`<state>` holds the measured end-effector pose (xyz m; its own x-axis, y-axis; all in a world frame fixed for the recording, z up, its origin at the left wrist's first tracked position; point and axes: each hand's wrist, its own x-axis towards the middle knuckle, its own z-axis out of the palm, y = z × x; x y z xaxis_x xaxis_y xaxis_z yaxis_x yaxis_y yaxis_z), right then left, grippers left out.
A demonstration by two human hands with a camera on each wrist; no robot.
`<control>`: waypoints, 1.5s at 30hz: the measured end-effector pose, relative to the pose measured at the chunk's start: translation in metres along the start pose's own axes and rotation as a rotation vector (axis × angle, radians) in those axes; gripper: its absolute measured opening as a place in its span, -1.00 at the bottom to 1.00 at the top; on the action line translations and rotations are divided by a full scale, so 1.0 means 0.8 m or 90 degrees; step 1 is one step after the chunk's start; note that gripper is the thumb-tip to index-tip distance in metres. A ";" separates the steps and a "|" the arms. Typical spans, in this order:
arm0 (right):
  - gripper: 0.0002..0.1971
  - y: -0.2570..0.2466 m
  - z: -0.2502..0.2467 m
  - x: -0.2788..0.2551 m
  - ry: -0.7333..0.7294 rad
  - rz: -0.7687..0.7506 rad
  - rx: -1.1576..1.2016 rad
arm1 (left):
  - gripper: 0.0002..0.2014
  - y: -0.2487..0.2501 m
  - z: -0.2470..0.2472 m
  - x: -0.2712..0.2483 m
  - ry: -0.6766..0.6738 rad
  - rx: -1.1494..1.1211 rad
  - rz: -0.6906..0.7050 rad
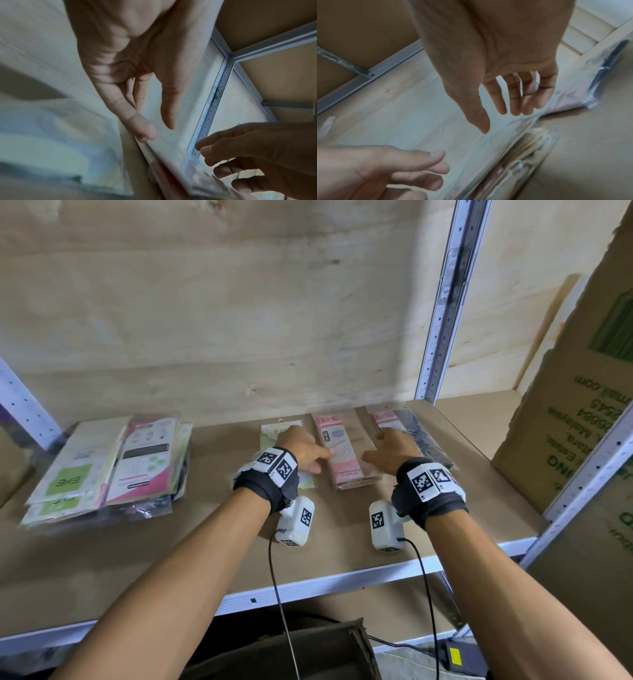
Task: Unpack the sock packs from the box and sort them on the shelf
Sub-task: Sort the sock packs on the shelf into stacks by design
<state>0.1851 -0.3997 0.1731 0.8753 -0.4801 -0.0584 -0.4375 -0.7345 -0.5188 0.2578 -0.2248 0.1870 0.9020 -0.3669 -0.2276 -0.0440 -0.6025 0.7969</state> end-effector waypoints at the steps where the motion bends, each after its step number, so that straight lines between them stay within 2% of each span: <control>1: -0.52 -0.004 -0.002 -0.002 0.028 -0.015 0.016 | -0.63 -0.002 -0.010 -0.004 0.017 -0.016 0.011; 3: -0.61 -0.015 -0.004 -0.009 0.078 -0.066 0.075 | -0.58 -0.011 -0.032 -0.014 0.049 -0.073 0.027; 6: -0.84 -0.038 -0.001 -0.026 0.089 -0.154 0.147 | -0.73 -0.040 -0.067 -0.039 0.093 -0.105 0.051; 9: -0.89 -0.068 0.014 -0.048 0.009 -0.207 0.201 | -0.97 -0.088 -0.104 -0.066 0.144 -0.148 0.088; 13: -0.91 -0.115 0.050 -0.073 -0.117 -0.256 0.253 | -0.92 -0.153 -0.160 -0.092 0.255 -0.195 0.100; 16: -0.90 -0.156 0.079 -0.081 -0.180 -0.257 0.280 | -0.90 -0.185 -0.197 -0.098 0.339 -0.264 0.091; 21: -0.91 -0.240 0.129 -0.080 -0.243 -0.234 0.302 | -0.91 -0.219 -0.249 -0.109 0.439 -0.279 0.078; 23: -0.96 -0.275 0.152 -0.077 -0.266 -0.205 0.338 | -0.90 -0.230 -0.263 -0.112 0.470 -0.295 0.068; 25: -0.90 -0.306 0.173 -0.071 -0.289 -0.165 0.368 | -0.89 -0.239 -0.273 -0.115 0.487 -0.291 0.064; 30: -0.53 -0.344 0.222 -0.066 -0.305 -0.130 0.327 | -0.88 -0.253 -0.283 -0.115 0.493 -0.294 0.059; 32: -0.46 -0.343 0.235 -0.063 -0.306 -0.122 0.332 | -0.89 -0.253 -0.282 -0.116 0.486 -0.292 0.059; 38: -0.49 -0.316 0.214 -0.054 -0.309 -0.135 0.289 | -0.85 -0.244 -0.277 -0.122 0.445 -0.268 0.082; 42: -0.36 -0.276 0.167 -0.072 -0.315 -0.146 0.468 | -0.64 -0.239 -0.274 -0.129 0.373 -0.131 0.095; 45: -0.58 -0.244 0.126 -0.088 -0.345 -0.138 0.618 | -0.36 -0.224 -0.263 -0.138 0.306 0.048 0.154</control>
<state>0.2301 -0.1742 0.1926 0.9904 0.0565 -0.1262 -0.1274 0.0185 -0.9917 0.2568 0.0726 0.1873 0.9563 -0.1471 0.2527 -0.2896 -0.5966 0.7485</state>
